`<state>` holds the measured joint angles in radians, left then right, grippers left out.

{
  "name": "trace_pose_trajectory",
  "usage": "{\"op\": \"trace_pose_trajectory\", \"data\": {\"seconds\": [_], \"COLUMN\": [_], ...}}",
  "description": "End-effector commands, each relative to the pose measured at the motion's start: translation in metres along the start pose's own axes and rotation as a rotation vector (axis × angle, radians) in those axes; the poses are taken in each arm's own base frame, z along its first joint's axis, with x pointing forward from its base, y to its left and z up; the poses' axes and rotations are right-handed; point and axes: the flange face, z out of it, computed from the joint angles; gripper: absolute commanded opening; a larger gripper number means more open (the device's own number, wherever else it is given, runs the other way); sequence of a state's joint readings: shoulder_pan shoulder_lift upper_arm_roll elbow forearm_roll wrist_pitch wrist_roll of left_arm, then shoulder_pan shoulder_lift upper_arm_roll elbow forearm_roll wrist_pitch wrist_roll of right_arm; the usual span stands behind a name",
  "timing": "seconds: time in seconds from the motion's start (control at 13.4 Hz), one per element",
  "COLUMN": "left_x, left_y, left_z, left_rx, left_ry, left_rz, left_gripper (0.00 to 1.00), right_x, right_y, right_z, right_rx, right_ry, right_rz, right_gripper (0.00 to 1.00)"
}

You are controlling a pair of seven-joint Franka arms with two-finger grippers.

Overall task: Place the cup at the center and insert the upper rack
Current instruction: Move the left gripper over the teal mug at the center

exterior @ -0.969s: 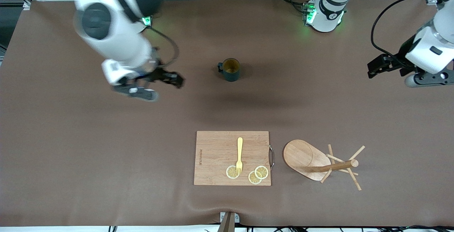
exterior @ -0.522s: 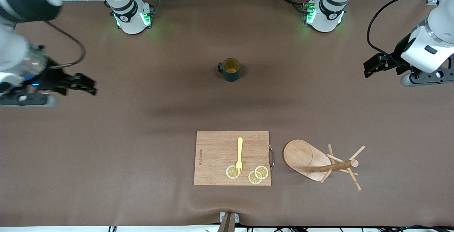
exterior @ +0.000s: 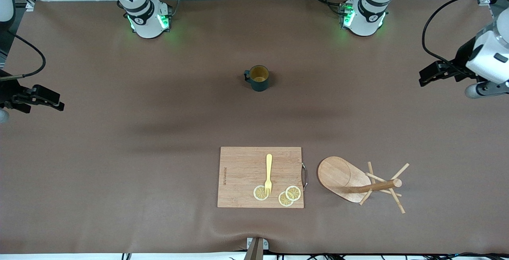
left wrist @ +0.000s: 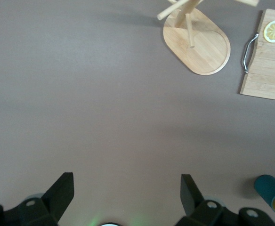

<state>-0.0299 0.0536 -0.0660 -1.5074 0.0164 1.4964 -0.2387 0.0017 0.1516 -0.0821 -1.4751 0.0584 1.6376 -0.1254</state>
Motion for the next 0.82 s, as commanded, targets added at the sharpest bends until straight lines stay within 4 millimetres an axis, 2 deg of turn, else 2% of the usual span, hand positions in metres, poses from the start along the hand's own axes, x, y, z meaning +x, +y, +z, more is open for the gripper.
{"op": "trace_pose_trajectory", "data": {"seconds": [0.0, 0.07, 0.22, 0.52, 0.75], "left_x": [-0.007, -0.009, -0.018, -0.037, -0.063], "left_y": [0.007, 0.015, 0.043, 0.092, 0.147], "left_z": [-0.008, -0.008, -0.011, -0.016, -0.013], "left_rx": [0.003, -0.009, -0.041, -0.041, -0.028], "left_ry": [-0.002, -0.007, -0.017, -0.014, -0.019], "left_rz": [-0.049, -0.103, -0.199, -0.319, -0.441], "left_gripper": [1.00, 1.00, 1.00, 1.00, 1.00], "right_x": [-0.006, -0.006, -0.006, -0.008, -0.015], "right_y": [0.010, 0.012, 0.016, 0.021, 0.024], "right_z": [-0.003, -0.003, -0.002, -0.001, 0.002], "right_rx": [-0.031, -0.042, -0.052, -0.051, -0.029], "right_ry": [-0.001, -0.005, -0.009, -0.018, -0.071], "right_rz": [-0.008, -0.031, -0.092, -0.064, 0.027], "right_gripper": [1.00, 1.00, 1.00, 1.00, 1.00]}}
